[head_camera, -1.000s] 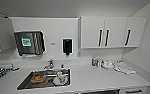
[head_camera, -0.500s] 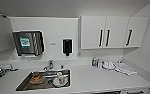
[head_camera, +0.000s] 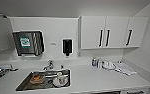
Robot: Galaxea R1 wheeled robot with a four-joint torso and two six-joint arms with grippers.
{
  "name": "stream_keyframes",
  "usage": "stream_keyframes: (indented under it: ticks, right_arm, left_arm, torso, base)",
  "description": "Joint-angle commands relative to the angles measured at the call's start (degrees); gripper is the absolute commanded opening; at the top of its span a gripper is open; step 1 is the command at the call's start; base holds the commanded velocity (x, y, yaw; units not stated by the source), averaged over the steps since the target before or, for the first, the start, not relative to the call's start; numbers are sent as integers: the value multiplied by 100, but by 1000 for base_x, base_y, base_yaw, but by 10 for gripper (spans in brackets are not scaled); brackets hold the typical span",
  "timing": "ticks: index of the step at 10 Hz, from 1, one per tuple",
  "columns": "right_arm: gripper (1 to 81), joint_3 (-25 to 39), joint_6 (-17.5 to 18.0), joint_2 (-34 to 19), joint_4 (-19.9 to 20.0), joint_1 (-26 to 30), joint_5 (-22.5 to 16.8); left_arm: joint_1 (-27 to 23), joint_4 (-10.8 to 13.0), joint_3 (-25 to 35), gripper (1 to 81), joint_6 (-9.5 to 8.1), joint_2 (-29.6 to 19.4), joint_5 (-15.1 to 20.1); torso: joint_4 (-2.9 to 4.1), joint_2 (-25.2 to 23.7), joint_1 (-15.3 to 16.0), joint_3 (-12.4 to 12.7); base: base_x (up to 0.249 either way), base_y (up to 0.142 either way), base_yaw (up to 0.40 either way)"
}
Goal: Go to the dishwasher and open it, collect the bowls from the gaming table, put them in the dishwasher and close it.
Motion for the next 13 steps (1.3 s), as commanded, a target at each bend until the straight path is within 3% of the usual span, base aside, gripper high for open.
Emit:
stream_keyframes:
  ticks: [1,4,9,13]
  right_arm:
    - [811,1131,33,-769,33,329,-288]
    - [811,1984,85,-1314,130,329,-297]
    - [811,3212,146,-2551,464,417,-288]
    - [811,3513,437,-2773,517,698,-279]
  left_arm:
    - [-272,103,699,811,39,-489,136]
    - [-210,94,1972,811,21,-1393,-163]
    - [-123,102,2122,811,30,-1657,-171]
    - [-105,50,2685,811,-23,-2044,-163]
  torso:
    - [0,-573,369,0]
    - [0,-757,479,0]
    - [0,-1727,1082,-894]
    - [0,-2551,1606,-1663]
  base:
    - [0,0,0]
    - [0,0,0]
    - [0,0,0]
    - [0,0,0]
